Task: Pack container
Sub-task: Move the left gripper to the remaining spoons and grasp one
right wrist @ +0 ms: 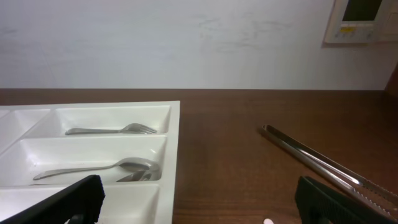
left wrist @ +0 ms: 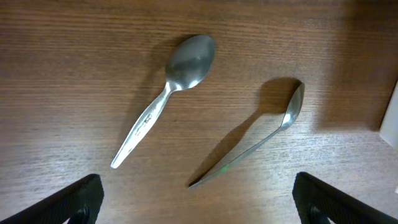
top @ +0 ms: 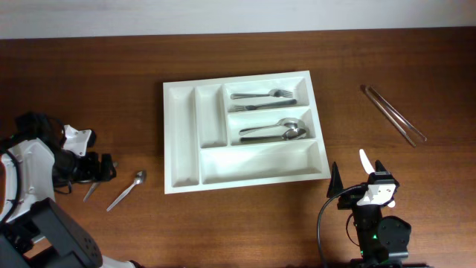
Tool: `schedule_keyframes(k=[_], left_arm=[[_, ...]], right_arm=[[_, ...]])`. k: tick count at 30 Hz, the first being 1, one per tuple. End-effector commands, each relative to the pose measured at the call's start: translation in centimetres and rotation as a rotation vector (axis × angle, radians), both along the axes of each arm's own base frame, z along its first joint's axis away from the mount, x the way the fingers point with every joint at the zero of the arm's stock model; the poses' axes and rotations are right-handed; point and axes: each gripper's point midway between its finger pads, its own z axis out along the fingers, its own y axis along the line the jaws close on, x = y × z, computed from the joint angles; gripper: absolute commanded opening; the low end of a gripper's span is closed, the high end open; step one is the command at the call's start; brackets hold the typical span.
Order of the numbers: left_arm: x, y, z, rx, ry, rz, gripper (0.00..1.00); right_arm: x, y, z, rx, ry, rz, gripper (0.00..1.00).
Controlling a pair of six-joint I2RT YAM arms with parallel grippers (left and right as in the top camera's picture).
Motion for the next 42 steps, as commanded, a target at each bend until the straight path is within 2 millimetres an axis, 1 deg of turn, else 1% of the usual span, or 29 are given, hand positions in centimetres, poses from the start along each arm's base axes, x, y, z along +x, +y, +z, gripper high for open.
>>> schedule_keyframes(k=[1, 4, 11, 14, 15, 16, 18, 20, 21, 28, 30, 32, 36, 38, 39, 40, 42], left_arm=[[-0.3, -0.6, -0.4, -0.028, -0.015, -0.006, 0.99], [0.2, -0.3, -0.8, -0.008, -0.044, -0.049, 0.99], [1.9, 0.9, -0.7, 0.054, -0.112, -0.103, 0.99], [2.2, 1.9, -1.0, 0.103, -0.113, -0.115, 1.0], [2.3, 2.2, -1.1, 0.116, -0.112, -0.13, 0.94], [2.4, 2.2, -1.2, 0.118, -0.112, -0.151, 0.77], [2.4, 2.2, -1.6, 0.114, -0.105, -0.155, 0.6], [2.0, 2.4, -2.8, 0.108, -0.066, -0.155, 0.6], [2.0, 2.4, -2.9, 0.105, -0.062, -0.155, 0.6], [1.6, 2.2, -6.1, 0.06, 0.008, -0.157, 0.59], [1.7, 2.2, -6.5, 0.057, 0.011, -0.156, 0.57], [1.7, 2.2, -6.8, 0.052, 0.014, -0.156, 0.53], [1.8, 2.1, -7.4, 0.045, 0.022, -0.147, 0.5], [1.7, 2.1, -7.7, 0.041, 0.027, -0.148, 0.42], [1.7, 2.0, -7.8, 0.039, 0.03, -0.148, 0.34], [1.7, 2.0, -7.9, 0.038, 0.029, -0.148, 0.29], [2.1, 1.9, -7.8, 0.029, 0.013, -0.148, 0.24]], right_arm=[[0.0, -0.4, -0.3, 0.011, 0.004, -0.021, 0.99], [0.0, -0.4, -0.3, 0.011, 0.004, -0.021, 0.99], [0.0, -0.4, -0.3, 0.011, 0.004, -0.021, 0.99], [0.0, -0.4, -0.3, 0.011, 0.004, -0.021, 0.99], [0.0, -0.4, -0.3, 0.011, 0.004, -0.021, 0.99], [0.0, -0.4, -0.3, 0.011, 0.004, -0.021, 0.99], [0.0, -0.4, -0.3, 0.011, 0.004, -0.021, 0.99], [0.0, -0.4, -0.3, 0.011, 0.004, -0.021, 0.99], [0.0, -0.4, -0.3, 0.011, 0.004, -0.021, 0.99], [0.0, -0.4, -0.3, 0.011, 0.004, -0.021, 0.99], [0.0, -0.4, -0.3, 0.011, 0.004, -0.021, 0.99], [0.0, -0.4, -0.3, 0.011, 0.004, -0.021, 0.99], [0.0, -0.4, -0.3, 0.011, 0.004, -0.021, 0.99], [0.0, -0.4, -0.3, 0.011, 0.004, -0.021, 0.99], [0.0, -0.4, -0.3, 0.011, 0.004, -0.021, 0.99], [0.0, -0.4, -0.3, 0.011, 0.004, -0.021, 0.99], [0.0, -0.4, -0.3, 0.011, 0.004, -0.021, 0.98]])
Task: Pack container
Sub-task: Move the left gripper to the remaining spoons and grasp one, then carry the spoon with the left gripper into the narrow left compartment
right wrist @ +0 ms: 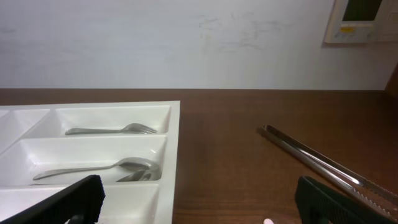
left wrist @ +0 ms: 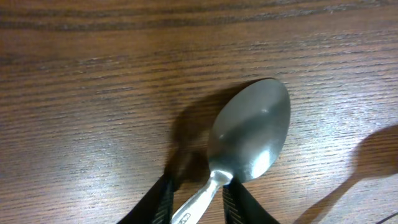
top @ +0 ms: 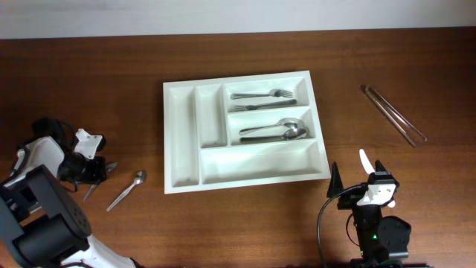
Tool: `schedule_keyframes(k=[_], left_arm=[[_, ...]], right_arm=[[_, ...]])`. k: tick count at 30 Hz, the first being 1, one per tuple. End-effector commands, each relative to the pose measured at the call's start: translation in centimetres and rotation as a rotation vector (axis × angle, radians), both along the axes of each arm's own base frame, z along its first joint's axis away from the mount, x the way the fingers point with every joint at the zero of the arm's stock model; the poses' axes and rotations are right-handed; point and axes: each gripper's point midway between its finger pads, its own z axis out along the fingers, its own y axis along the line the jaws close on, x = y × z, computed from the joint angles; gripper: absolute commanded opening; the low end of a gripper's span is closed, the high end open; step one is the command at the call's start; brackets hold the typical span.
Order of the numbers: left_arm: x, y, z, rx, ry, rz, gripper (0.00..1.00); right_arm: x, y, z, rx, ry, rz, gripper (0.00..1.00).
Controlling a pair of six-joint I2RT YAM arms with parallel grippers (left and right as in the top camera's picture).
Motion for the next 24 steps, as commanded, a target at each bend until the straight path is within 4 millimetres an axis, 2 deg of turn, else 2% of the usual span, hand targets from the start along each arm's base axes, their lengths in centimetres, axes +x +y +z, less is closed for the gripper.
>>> schedule_keyframes(k=[1, 6, 13, 16, 20, 22, 24], left_arm=[[0.1, -0.3, -0.6, -0.021, -0.001, -0.005, 0.22], [0.5, -0.2, -0.6, -0.021, -0.019, -0.006, 0.02], [2.0, -0.2, -0.2, -0.032, -0.082, -0.009, 0.02], [4.2, -0.6, 1.4, -0.047, -0.141, -0.022, 0.02], [8.0, -1.5, 4.5, -0.027, -0.206, 0.0, 0.01], [11.2, -4.0, 7.4, -0.03, -0.257, 0.017, 0.02], [13.1, -6.2, 9.1, -0.058, -0.293, 0.054, 0.02]], right_arm=[[0.0, -0.4, -0.3, 0.011, 0.004, -0.021, 0.99], [0.0, -0.4, -0.3, 0.011, 0.004, -0.021, 0.99], [0.0, -0.4, -0.3, 0.011, 0.004, -0.021, 0.99], [0.0, -0.4, -0.3, 0.011, 0.004, -0.021, 0.99], [0.0, -0.4, -0.3, 0.011, 0.004, -0.021, 0.99], [0.0, -0.4, -0.3, 0.011, 0.004, -0.021, 0.99], [0.0, -0.4, -0.3, 0.011, 0.004, -0.021, 0.99]])
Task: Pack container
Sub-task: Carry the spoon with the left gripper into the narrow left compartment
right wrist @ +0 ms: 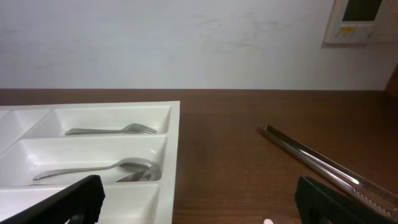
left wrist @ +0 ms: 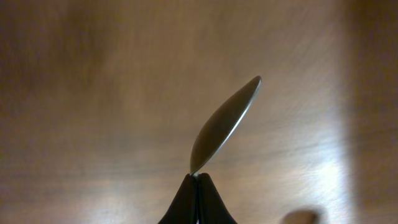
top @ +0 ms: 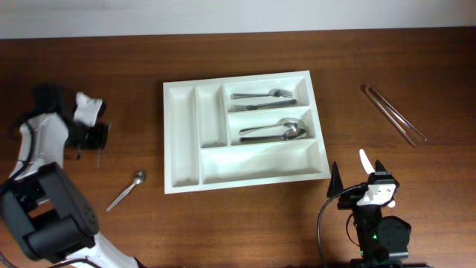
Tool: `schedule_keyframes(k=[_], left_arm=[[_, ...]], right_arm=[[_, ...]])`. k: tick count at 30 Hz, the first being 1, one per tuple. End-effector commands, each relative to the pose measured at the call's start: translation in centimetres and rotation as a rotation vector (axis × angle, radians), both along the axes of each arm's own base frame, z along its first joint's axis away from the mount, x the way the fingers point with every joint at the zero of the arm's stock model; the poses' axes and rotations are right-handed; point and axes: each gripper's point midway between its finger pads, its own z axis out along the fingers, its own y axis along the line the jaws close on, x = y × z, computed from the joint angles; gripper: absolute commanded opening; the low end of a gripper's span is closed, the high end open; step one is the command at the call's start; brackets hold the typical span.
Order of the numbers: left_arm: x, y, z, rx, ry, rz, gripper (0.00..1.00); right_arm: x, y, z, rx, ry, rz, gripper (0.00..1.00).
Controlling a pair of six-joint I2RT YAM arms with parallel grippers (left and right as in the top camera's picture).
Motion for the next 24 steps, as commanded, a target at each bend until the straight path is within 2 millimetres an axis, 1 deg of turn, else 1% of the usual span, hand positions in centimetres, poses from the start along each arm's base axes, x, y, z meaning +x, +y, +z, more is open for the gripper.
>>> schedule_keyframes(k=[1, 2, 3, 4, 6, 7, 9, 10, 11, 12, 14, 15, 19, 21, 23, 24], left_arm=[[4.1, -4.9, 3.3, -0.106, -0.079, 0.081, 0.02], [4.9, -6.8, 4.3, -0.131, -0.098, 0.072, 0.02], [5.3, -7.5, 4.7, -0.14, -0.106, 0.07, 0.02], [6.1, -9.7, 5.6, -0.167, -0.123, 0.061, 0.02], [6.7, -12.6, 6.3, -0.203, -0.126, 0.069, 0.02], [6.7, -14.4, 6.4, -0.218, -0.119, 0.063, 0.02], [6.5, -17.2, 6.3, -0.23, -0.107, 0.027, 0.02], [6.2, -19.3, 6.3, -0.236, -0.097, 0.004, 0.02], [6.1, -20.3, 6.3, -0.242, -0.091, 0.015, 0.02], [5.8, -22.2, 6.3, -0.263, -0.079, 0.033, 0.02], [5.8, -24.7, 6.4, -0.289, -0.078, 0.041, 0.02], [5.8, -25.9, 6.0, -0.282, -0.076, 0.056, 0.02], [5.5, -27.1, 4.1, -0.249, -0.038, 0.107, 0.02], [5.4, -27.4, 1.9, -0.252, 0.015, 0.13, 0.02], [5.5, -27.5, 0.3, -0.251, 0.04, 0.131, 0.02], [5.8, -27.6, -0.2, -0.251, 0.041, 0.132, 0.02]], right_arm=[[0.0, -0.4, -0.3, 0.012, 0.004, -0.021, 0.99], [0.0, -0.4, -0.3, 0.012, 0.004, -0.021, 0.99], [0.0, -0.4, -0.3, 0.012, 0.004, -0.021, 0.99], [0.0, -0.4, -0.3, 0.012, 0.004, -0.021, 0.99], [0.0, -0.4, -0.3, 0.012, 0.004, -0.021, 0.99], [0.0, -0.4, -0.3, 0.012, 0.004, -0.021, 0.99], [0.0, -0.4, -0.3, 0.012, 0.004, -0.021, 0.99], [0.0, -0.4, -0.3, 0.012, 0.004, -0.021, 0.99], [0.0, -0.4, -0.3, 0.012, 0.004, -0.021, 0.99], [0.0, -0.4, -0.3, 0.012, 0.004, -0.021, 0.99], [0.0, -0.4, -0.3, 0.012, 0.004, -0.021, 0.99], [0.0, -0.4, -0.3, 0.012, 0.004, -0.021, 0.98], [0.0, -0.4, -0.3, 0.012, 0.004, -0.021, 0.99], [0.0, -0.4, -0.3, 0.012, 0.004, -0.021, 0.99], [0.0, -0.4, -0.3, 0.012, 0.004, -0.021, 0.99], [0.0, -0.4, -0.3, 0.012, 0.004, -0.021, 0.99]])
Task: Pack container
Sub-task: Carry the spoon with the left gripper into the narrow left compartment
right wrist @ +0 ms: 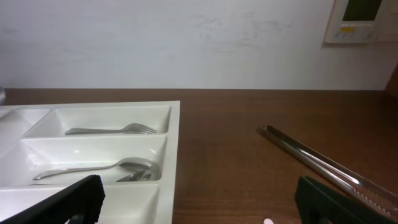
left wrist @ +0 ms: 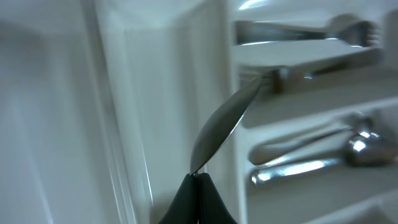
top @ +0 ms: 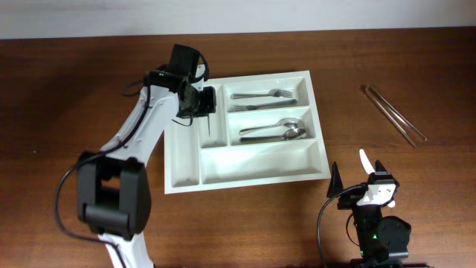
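Observation:
The white cutlery tray [top: 245, 179] lies mid-table. My left gripper [top: 202, 104] hangs over its upper left part, shut on the handle of a spoon [top: 210, 128]. In the left wrist view the spoon [left wrist: 224, 124] sticks out edge-on from the pinched fingertips [left wrist: 198, 182], above the tray's narrow compartment [left wrist: 168, 93]. Two forks [top: 260, 95] fill the top right compartment and spoons [top: 275, 132] the one below it. My right gripper [top: 361, 177] rests open near the front edge, holding nothing. The second loose spoon does not show.
Long metal tongs [top: 394, 113] lie on the wood right of the tray, also in the right wrist view as tongs [right wrist: 317, 163]. My left arm [top: 141, 141] stretches from the front left across the tray's left edge. The tray's long front compartment [top: 260, 162] holds nothing.
My left gripper, still shut on the spoon, was above bare table left of the tray and is now over the tray's narrow compartment. The right arm has not moved.
My left gripper stood open above two spoons lying on the table at the left. Then its fingers were around one spoon's handle. After that it held the spoon lifted off the wood, and now holds it over the tray.

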Tool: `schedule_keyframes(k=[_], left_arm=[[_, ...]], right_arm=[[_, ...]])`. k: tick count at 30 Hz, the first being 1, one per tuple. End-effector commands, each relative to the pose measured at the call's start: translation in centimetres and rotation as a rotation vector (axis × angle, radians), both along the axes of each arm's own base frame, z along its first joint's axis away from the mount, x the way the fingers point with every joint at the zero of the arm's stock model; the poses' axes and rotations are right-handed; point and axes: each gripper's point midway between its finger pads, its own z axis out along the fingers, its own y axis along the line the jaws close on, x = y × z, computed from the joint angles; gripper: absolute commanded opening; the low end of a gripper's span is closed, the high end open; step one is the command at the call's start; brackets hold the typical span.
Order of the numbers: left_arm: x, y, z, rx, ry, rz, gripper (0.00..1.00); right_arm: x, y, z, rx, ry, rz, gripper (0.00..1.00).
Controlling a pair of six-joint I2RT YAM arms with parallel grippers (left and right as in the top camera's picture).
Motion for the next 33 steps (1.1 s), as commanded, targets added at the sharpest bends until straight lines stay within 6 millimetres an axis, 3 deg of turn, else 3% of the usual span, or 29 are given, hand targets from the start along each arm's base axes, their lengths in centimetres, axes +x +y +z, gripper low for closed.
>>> schedule_keyframes(k=[1, 2, 3, 5, 7, 9, 12, 14, 15, 18, 19, 20, 22, 26, 30, 33], left_arm=[[0.9, 0.2, -2.3, 0.002, 0.032, 0.051, 0.02], [1.3, 0.1, -2.3, -0.003, 0.016, 0.05, 0.02], [1.9, 0.0, -2.1, -0.01, -0.009, 0.05, 0.13], [2.4, -0.3, -1.7, -0.023, -0.031, 0.041, 0.46], [2.5, -1.0, -0.8, -0.048, -0.053, -0.029, 0.67], [2.4, -1.2, 0.5, -0.05, -0.064, -0.087, 0.77], [1.2, 0.7, 4.4, 0.03, -0.092, -0.244, 0.93], [0.6, 2.8, 6.6, 0.106, -0.103, -0.266, 0.98], [-0.2, 5.2, 8.4, 0.185, -0.111, -0.262, 0.99], [-2.6, 8.5, 10.9, 0.287, -0.092, -0.254, 0.99], [-4.8, 10.2, 12.0, 0.327, -0.05, -0.235, 0.99], [-5.9, 10.7, 12.3, 0.336, -0.025, -0.244, 0.99], [-8.5, 11.7, 12.6, 0.344, 0.055, -0.252, 0.85], [-12.3, 12.4, 11.0, 0.342, 0.198, -0.257, 0.85], [-15.7, 13.2, 7.3, 0.351, 0.289, -0.208, 0.84], [-18.8, 15.0, 4.3, 0.365, 0.317, -0.156, 0.84]], right_arm=[[0.0, -0.4, -0.3, 0.01, 0.004, -0.021, 0.99], [0.0, -0.4, -0.3, 0.01, 0.004, -0.021, 0.99], [0.0, -0.4, -0.3, 0.01, 0.004, -0.021, 0.99], [0.0, -0.4, -0.3, 0.01, 0.004, -0.021, 0.99], [0.0, -0.4, -0.3, 0.01, 0.004, -0.021, 0.99], [0.0, -0.4, -0.3, 0.01, 0.004, -0.021, 0.99], [0.0, -0.4, -0.3, 0.01, 0.004, -0.021, 0.99], [0.0, -0.4, -0.3, 0.01, 0.004, -0.021, 0.99], [0.0, -0.4, -0.3, 0.01, 0.004, -0.021, 0.98], [0.0, -0.4, -0.3, 0.01, 0.004, -0.021, 0.99], [0.0, -0.4, -0.3, 0.01, 0.004, -0.021, 0.99], [0.0, -0.4, -0.3, 0.01, 0.004, -0.021, 0.99], [0.0, -0.4, -0.3, 0.01, 0.004, -0.021, 0.99], [0.0, -0.4, -0.3, 0.01, 0.004, -0.021, 0.99], [0.0, -0.4, -0.3, 0.01, 0.004, -0.021, 0.99], [0.0, -0.4, -0.3, 0.01, 0.004, -0.021, 0.98]])
